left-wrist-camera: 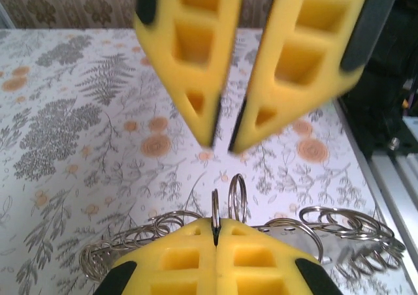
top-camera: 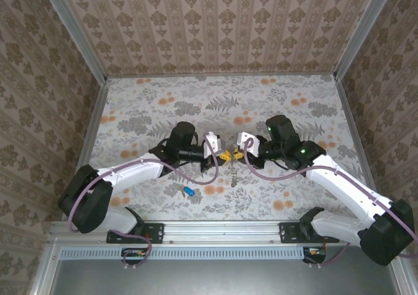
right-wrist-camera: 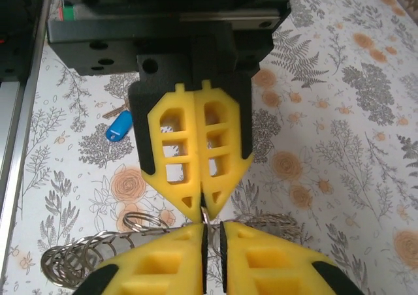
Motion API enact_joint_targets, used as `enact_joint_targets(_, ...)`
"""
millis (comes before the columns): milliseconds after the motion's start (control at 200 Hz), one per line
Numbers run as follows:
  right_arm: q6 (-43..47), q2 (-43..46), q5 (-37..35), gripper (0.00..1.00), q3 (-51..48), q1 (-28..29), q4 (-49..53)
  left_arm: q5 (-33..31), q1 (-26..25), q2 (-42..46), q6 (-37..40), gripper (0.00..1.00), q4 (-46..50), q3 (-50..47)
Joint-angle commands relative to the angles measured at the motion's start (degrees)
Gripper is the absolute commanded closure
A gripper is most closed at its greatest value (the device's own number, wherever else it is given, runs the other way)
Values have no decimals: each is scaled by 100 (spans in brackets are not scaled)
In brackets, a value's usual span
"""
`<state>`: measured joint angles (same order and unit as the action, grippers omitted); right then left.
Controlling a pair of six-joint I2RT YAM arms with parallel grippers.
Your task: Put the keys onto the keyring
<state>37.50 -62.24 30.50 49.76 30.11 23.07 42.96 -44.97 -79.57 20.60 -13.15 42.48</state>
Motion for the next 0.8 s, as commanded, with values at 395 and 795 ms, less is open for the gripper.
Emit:
enact_joint_targets(395,838,-107,343,76,253,-183,436,-174,-201,557,1049,100,592,348)
enact_joint_targets(795,898,-175,413,71,97,-23,242,-183,-221,566,968,100,484,342)
